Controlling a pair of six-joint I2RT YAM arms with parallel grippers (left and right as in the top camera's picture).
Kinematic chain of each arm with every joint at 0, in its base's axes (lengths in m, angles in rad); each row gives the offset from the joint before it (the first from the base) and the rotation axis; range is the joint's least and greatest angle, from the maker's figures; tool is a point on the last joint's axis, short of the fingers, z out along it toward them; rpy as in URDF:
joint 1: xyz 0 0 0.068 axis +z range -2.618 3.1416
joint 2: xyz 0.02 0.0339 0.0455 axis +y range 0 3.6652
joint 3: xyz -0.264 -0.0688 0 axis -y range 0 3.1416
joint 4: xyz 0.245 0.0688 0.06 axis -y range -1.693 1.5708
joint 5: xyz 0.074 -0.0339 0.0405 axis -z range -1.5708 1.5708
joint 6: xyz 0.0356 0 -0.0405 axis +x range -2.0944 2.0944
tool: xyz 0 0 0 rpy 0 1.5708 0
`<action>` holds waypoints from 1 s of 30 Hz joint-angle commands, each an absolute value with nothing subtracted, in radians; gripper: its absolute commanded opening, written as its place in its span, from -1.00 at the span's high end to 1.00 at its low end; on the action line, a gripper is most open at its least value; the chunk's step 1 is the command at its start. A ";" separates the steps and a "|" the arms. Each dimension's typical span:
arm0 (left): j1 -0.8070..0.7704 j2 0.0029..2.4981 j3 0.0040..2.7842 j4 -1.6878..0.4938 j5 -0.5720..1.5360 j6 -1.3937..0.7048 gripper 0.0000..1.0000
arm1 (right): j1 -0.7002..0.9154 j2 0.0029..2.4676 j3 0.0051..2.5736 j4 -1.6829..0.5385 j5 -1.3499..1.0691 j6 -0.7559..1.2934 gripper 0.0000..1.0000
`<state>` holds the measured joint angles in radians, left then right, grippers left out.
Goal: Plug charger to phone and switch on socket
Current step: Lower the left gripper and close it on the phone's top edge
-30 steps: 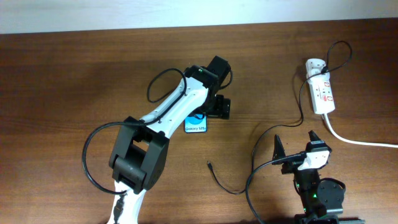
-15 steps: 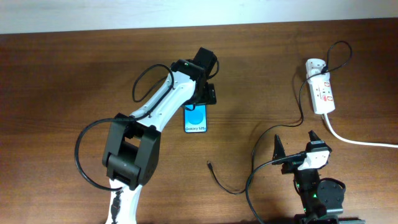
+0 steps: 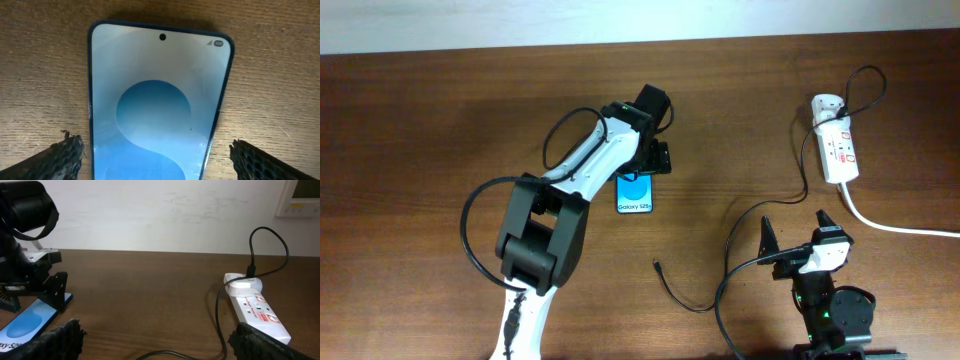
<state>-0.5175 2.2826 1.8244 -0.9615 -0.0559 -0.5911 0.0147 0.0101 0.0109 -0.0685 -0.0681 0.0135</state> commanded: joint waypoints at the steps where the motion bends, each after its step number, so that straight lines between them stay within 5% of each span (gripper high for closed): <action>1: -0.514 2.297 1.833 -0.960 -0.041 -0.575 -0.99 | 0.021 0.004 0.006 -0.075 -0.067 0.007 -0.97; 20: -0.514 2.357 1.833 -1.007 -0.052 -0.526 -0.99 | 0.021 0.003 0.006 -0.075 -0.066 0.007 -0.97; 27: -0.514 2.357 1.833 -1.007 -0.052 -0.525 -0.68 | 0.021 0.004 0.006 -0.075 -0.066 0.007 -0.97; 30: -0.514 2.357 1.833 -1.007 -0.053 -0.525 -0.71 | 0.021 0.004 0.006 -0.075 -0.067 0.007 -0.97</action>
